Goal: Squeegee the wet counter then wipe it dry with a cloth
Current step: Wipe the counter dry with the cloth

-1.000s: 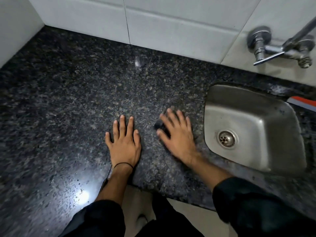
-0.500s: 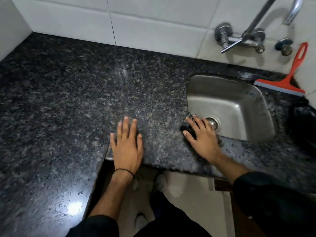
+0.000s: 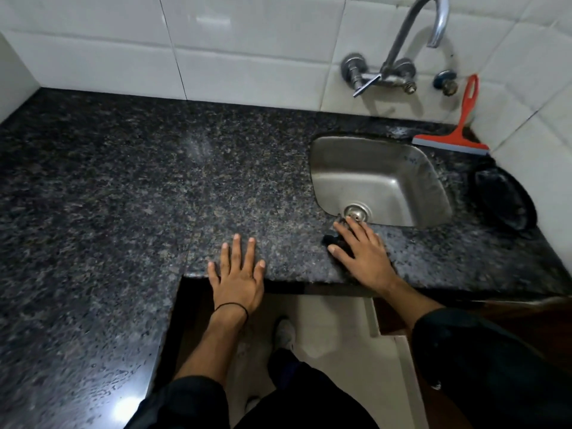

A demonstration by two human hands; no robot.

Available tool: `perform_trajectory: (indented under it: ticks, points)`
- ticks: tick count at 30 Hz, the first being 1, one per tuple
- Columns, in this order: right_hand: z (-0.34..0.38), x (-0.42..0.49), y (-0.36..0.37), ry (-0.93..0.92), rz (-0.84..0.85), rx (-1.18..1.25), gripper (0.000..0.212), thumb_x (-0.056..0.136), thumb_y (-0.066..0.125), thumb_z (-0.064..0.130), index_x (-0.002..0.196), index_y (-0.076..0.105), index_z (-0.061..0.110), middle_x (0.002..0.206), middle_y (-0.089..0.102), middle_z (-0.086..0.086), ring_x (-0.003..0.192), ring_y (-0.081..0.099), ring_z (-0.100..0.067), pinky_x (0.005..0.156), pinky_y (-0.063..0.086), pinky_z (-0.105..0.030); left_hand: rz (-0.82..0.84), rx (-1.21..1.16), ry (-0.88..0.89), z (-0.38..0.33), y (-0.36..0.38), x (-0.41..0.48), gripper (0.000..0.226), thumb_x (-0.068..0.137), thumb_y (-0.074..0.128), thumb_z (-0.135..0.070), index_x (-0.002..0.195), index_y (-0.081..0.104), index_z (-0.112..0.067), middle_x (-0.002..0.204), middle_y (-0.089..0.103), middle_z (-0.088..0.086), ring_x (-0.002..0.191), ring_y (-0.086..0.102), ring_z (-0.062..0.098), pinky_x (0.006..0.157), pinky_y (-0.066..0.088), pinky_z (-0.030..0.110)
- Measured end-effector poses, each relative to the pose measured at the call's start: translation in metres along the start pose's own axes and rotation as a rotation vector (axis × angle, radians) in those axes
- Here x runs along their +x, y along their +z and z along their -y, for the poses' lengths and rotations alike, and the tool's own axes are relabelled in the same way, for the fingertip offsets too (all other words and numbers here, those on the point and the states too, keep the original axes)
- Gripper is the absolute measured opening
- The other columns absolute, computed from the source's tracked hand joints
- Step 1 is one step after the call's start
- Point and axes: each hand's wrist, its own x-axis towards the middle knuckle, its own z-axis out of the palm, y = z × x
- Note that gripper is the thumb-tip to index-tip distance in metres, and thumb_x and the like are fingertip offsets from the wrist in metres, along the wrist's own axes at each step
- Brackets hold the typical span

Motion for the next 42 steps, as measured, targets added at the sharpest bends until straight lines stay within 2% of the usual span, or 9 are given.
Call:
perform_trajectory:
  ticks: [4, 12, 18, 23, 29, 32, 35, 38, 42]
  points:
    - [0.041, -0.010, 0.010, 0.197, 0.000, 0.031, 0.070, 0.091, 0.034, 0.070, 0.153, 0.018, 0.041, 0.165, 0.006, 0.007, 0.150, -0.001, -0.028, 0.118, -0.002, -0.053, 0.045, -0.008, -0.010, -0.004, -0.005, 0.001, 0.056, 0.103, 0.013, -0.051, 0.154, -0.007, -0.040, 0.161, -0.023, -0.010, 0.148, -0.022, 0.017, 0.117, -0.014, 0.050]
    - [0.120, -0.048, 0.036, -0.132, 0.068, 0.008, 0.066, 0.093, 0.040, 0.063, 0.152, 0.019, 0.045, 0.164, 0.006, 0.006, 0.150, 0.001, -0.032, 0.118, 0.001, -0.055, 0.027, 0.020, -0.023, 0.003, -0.007, -0.003, 0.057, 0.102, 0.013, -0.052, 0.154, -0.005, -0.040, 0.162, -0.019, -0.009, 0.149, -0.019, 0.018, 0.118, -0.011, 0.050]
    - [0.044, -0.057, 0.009, -0.234, 0.090, -0.013, 0.065, 0.092, 0.044, 0.063, 0.150, 0.021, 0.047, 0.164, 0.007, 0.013, 0.150, 0.004, -0.024, 0.118, 0.008, -0.050, 0.009, 0.003, 0.033, 0.001, -0.015, -0.007, 0.058, 0.102, 0.024, -0.050, 0.156, 0.008, -0.037, 0.165, -0.008, -0.006, 0.151, -0.009, 0.020, 0.121, -0.002, 0.052]
    - [-0.057, -0.053, -0.022, 0.000, 0.120, 0.052, 0.068, 0.086, 0.037, 0.075, 0.148, 0.023, 0.051, 0.164, 0.006, 0.016, 0.151, 0.005, -0.022, 0.120, 0.006, -0.048, -0.046, 0.092, 0.037, -0.021, -0.029, -0.003, 0.047, 0.098, 0.039, -0.040, 0.143, 0.040, -0.027, 0.158, 0.028, 0.004, 0.144, 0.023, 0.031, 0.115, 0.018, 0.055]
    - [-0.092, -0.039, -0.032, 0.265, 0.051, 0.154, 0.058, 0.094, 0.048, 0.055, 0.149, 0.031, 0.045, 0.163, 0.011, 0.012, 0.151, 0.005, -0.024, 0.119, 0.004, -0.049, -0.114, -0.026, 0.279, -0.088, -0.007, -0.006, 0.037, 0.095, 0.049, -0.031, 0.130, 0.058, -0.021, 0.142, 0.053, 0.001, 0.131, 0.047, 0.022, 0.108, 0.035, 0.043]
    - [-0.069, -0.047, -0.014, 0.225, -0.202, 0.133, 0.048, 0.093, 0.058, 0.032, 0.141, 0.049, 0.031, 0.156, 0.036, 0.003, 0.144, 0.027, -0.031, 0.116, 0.022, -0.048, -0.111, -0.055, 0.333, -0.116, 0.004, -0.006, 0.036, 0.094, 0.050, -0.029, 0.126, 0.062, -0.019, 0.138, 0.058, 0.002, 0.127, 0.052, 0.023, 0.106, 0.038, 0.041]
    - [-0.084, -0.048, -0.017, 0.086, -0.281, 0.141, 0.052, 0.080, 0.061, 0.005, 0.130, 0.061, 0.019, 0.141, 0.055, -0.006, 0.127, 0.047, -0.036, 0.110, 0.036, -0.043, -0.123, -0.071, 0.375, -0.155, 0.020, -0.004, 0.035, 0.089, 0.047, -0.032, 0.117, 0.066, -0.020, 0.125, 0.066, 0.002, 0.115, 0.060, 0.026, 0.095, 0.045, 0.039]
    - [-0.114, -0.041, -0.034, 0.015, -0.306, 0.423, 0.044, 0.079, 0.061, -0.004, 0.120, 0.066, 0.010, 0.125, 0.064, -0.009, 0.113, 0.059, -0.030, 0.103, 0.043, -0.031, -0.134, -0.065, 0.387, -0.191, 0.033, 0.005, 0.029, 0.089, 0.050, -0.031, 0.110, 0.068, -0.022, 0.113, 0.071, 0.005, 0.104, 0.065, 0.029, 0.088, 0.048, 0.038]
    - [-0.161, -0.033, -0.074, 0.286, -0.262, 1.006, 0.031, 0.093, 0.062, 0.007, 0.124, 0.063, 0.007, 0.117, 0.068, -0.010, 0.106, 0.062, -0.019, 0.088, 0.046, -0.023, -0.185, -0.037, 0.381, -0.239, 0.047, 0.018, 0.032, 0.091, 0.045, -0.035, 0.099, 0.071, -0.018, 0.093, 0.073, 0.016, 0.091, 0.067, 0.039, 0.075, 0.049, 0.041]
